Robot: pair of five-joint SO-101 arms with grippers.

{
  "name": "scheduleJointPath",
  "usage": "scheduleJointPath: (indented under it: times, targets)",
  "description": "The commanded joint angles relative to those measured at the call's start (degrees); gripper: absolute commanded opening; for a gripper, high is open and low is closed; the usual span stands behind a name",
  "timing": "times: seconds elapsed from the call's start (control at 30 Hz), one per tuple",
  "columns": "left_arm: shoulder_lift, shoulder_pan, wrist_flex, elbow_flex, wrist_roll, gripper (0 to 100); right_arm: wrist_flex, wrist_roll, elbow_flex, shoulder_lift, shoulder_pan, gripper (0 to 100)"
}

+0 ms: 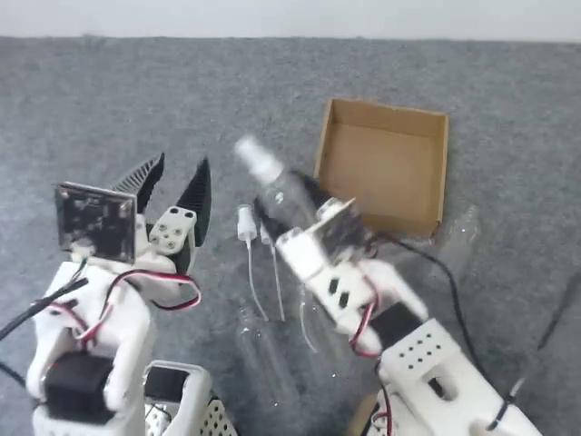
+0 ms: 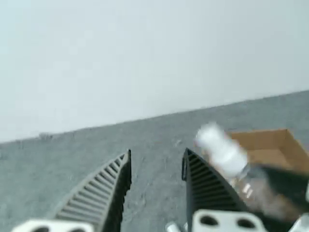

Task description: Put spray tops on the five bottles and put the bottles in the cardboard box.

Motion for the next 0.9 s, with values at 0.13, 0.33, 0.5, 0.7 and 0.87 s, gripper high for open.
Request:
scheduleJointPath:
  times: [0.13, 0.33, 0.5, 0.7, 0.87]
  targets:
    - [-7.4, -1.0, -6.8, 16.3, 2.7, 18, 9.2, -6.7, -21.5, 5.1, 6.6, 0.6]
    - [-13.5, 9.3, -10.3, 28.9, 2.4, 21, 9.7, -6.8, -33.7, 21.7, 6.2, 0.6]
    - [-17.8, 11.4, -10.3, 31.9, 2.6, 28, 14.6, -7.0, -41.4, 30.9, 4.8, 0.6]
    - [-18.5, 11.3, -14.8, 36.9, 2.6, 28, 27.8, -7.0, -47.7, 32.5, -1.4, 0.6]
    - [-18.5, 11.3, -16.0, 38.0, 2.6, 28, 32.5, -7.0, -48.0, 32.2, -5.0, 0.6]
